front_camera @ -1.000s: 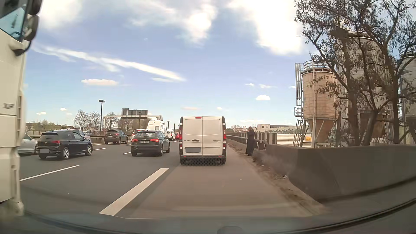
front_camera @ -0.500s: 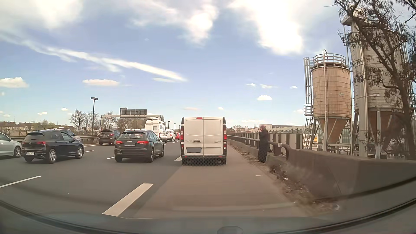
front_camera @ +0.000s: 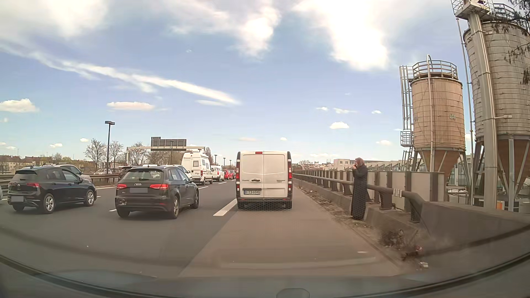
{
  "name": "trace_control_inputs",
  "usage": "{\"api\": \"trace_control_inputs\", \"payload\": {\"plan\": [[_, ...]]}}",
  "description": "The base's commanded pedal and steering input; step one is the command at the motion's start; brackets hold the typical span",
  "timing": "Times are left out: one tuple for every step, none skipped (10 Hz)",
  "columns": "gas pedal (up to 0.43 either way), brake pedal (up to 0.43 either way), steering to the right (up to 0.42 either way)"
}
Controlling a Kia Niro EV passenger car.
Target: Follow the waypoints while adhering to traffic rules and regulations
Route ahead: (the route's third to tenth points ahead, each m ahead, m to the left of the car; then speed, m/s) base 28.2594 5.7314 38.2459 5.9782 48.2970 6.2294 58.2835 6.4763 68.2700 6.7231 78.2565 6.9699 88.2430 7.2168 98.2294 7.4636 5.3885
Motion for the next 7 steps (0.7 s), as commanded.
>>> {"api": "trace_control_inputs", "payload": {"plan": [[0.000, 0.000, -0.009], [0.000, 0.000, -0.003], [0.028, 0.000, 0.004], [0.039, 0.000, 0.005], [0.039, 0.000, 0.007], [0.047, 0.000, 0.010], [0.047, 0.000, 0.012]]}}
